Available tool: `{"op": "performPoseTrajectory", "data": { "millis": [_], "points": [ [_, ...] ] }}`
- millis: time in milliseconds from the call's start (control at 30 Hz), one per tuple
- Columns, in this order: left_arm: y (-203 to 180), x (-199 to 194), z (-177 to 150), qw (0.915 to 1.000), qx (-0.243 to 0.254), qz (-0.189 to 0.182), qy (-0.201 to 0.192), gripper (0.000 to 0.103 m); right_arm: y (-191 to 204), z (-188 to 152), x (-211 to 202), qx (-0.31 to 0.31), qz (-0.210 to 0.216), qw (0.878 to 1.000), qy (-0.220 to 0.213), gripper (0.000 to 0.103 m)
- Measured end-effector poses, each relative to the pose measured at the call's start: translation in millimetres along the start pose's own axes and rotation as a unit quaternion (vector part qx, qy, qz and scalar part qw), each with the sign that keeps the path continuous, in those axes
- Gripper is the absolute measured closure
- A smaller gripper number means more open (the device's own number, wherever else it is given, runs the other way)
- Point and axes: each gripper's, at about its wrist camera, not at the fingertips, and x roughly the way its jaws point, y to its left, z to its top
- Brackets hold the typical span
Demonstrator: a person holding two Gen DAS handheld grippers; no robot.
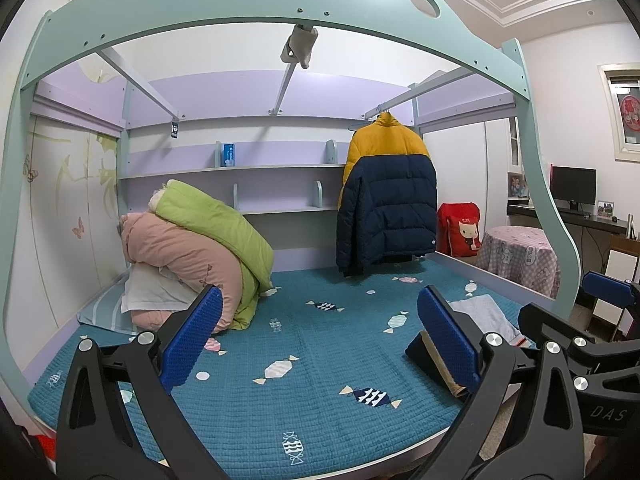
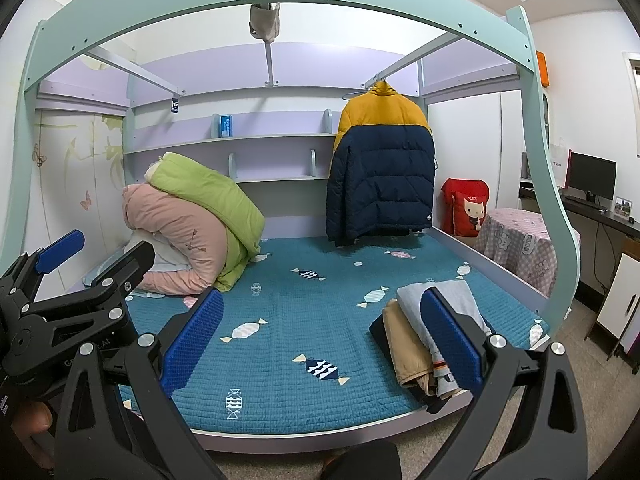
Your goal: Fold large clothes
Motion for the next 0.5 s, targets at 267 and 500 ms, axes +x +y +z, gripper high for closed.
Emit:
{"op": "performPoseTrajectory", "data": {
  "millis": [267,500],
  "points": [
    [0.8,0.5,-0.3,1.0,0.001,0.0,0.0,0.005,1.3,-0.2,0.8,0.0,-0.001,1.0,0.001,0.008],
    [1.8,0.7,-0.1,1.0,0.001,-0.001,0.001,0.005,1.3,0.1,0.8,0.0,-0.001,1.0,0.001,0.008]
  ]
}}
